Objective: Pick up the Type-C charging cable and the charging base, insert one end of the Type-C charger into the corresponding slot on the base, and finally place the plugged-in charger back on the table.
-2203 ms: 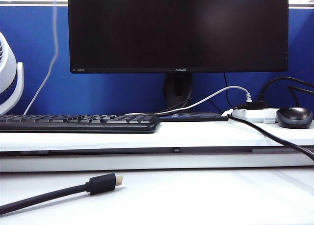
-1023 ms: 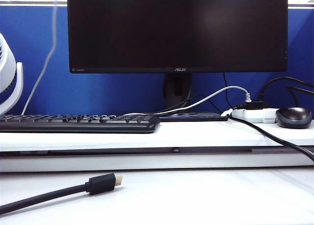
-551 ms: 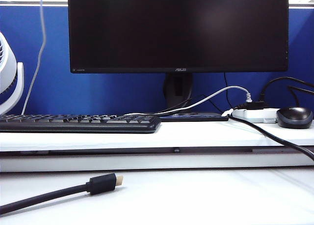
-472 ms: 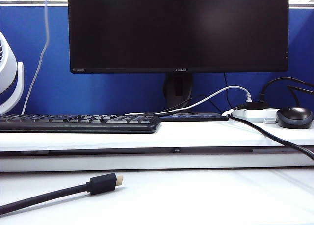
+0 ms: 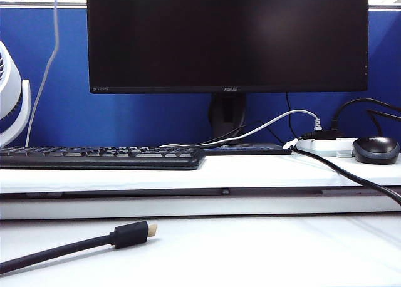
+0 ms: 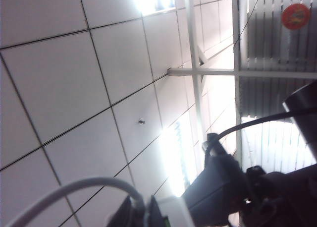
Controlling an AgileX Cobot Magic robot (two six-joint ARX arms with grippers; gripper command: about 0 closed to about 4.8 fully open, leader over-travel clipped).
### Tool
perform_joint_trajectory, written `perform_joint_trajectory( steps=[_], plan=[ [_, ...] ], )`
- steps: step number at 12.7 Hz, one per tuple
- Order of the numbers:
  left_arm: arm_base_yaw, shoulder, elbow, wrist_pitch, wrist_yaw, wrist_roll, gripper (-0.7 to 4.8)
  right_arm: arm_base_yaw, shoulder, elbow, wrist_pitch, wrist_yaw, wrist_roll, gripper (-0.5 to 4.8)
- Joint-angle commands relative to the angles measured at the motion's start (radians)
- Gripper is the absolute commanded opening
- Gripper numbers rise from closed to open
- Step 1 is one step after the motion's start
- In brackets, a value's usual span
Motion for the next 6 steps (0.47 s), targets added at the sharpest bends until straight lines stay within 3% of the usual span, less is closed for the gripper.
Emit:
perform_joint_trajectory(
  steps=[1, 6],
  plan=[
    [0.001, -0.001, 0.002, 0.001, -0.028, 0.027, -0.06, 0.004, -0.013, 0.005, 0.029, -0.04, 0.027, -0.02],
    [0.001, -0.001, 0.002, -0.007, 0.021, 0.019, -0.06, 0.004, -0.015, 0.005, 0.023, -0.119, 0.027, -0.02]
  ],
)
